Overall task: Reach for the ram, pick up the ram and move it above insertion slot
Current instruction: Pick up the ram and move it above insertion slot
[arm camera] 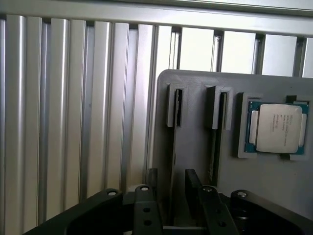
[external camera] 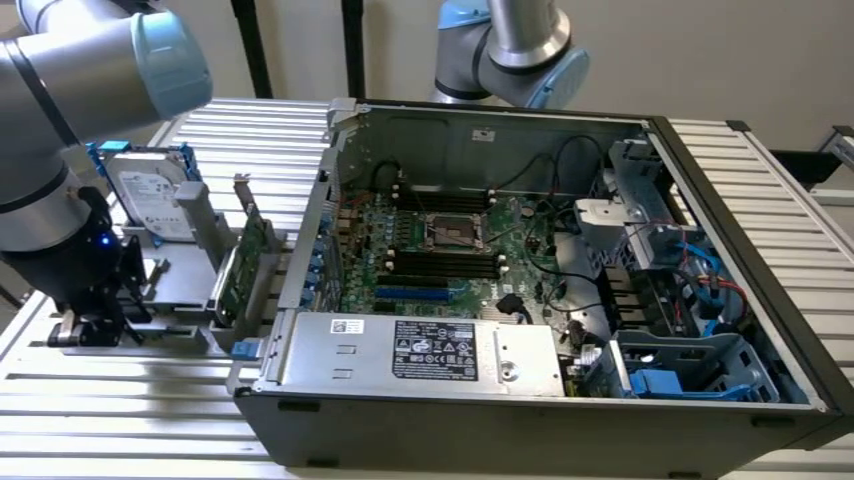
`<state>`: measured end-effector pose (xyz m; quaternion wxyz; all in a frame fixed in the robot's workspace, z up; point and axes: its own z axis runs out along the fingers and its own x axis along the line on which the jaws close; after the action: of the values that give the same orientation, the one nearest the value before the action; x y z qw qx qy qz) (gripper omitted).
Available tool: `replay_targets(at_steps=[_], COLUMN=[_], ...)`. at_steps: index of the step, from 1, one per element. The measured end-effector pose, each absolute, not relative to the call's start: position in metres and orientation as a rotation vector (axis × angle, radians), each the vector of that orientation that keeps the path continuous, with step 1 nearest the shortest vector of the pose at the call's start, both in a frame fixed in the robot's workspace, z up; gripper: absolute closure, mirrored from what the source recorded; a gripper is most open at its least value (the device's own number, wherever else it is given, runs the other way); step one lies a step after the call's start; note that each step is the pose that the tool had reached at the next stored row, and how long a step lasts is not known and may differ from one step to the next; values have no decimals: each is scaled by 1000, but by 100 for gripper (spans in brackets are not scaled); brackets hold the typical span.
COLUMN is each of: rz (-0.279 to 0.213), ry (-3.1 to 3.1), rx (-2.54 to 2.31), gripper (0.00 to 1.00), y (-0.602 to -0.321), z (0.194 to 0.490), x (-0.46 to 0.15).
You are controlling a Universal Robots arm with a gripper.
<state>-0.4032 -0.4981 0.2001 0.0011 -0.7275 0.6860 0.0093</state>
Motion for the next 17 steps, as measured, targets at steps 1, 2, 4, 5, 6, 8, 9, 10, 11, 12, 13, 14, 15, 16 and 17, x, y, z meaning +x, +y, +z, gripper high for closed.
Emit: replay_targets(at_steps=[1,2,4,5,6,8,9,10,11,12,13,14,15,16,17], rz=[32,34,36,36,37,37,37,37,37,37,37,37,37,37,37], ry=[2155,2156,2156,2157,2157,2157,2157,2157,2157,2157,2157,2157,2157,2157,2157], rx=[-2285,-2286,-2287,-2287,-2287,-2287,-2287,-2287,-2287,-2287,-2287,-2287,-2287,-2287,-2287], gripper=[64,64,64,64,64,64,64,64,64,64,64,64,64,64,65], y=[-497,-497,-496,-496,-496,-496,-496,-496,-496,-496,-495,-495,-495,-495,-495], z=[199,199,198,198,197,197,196,196,196,196,196,196,196,196,196], x=[-403,-403,-403,-403,-403,-403,-403,-403,-403,-403,-403,-403,-403,-403,-403])
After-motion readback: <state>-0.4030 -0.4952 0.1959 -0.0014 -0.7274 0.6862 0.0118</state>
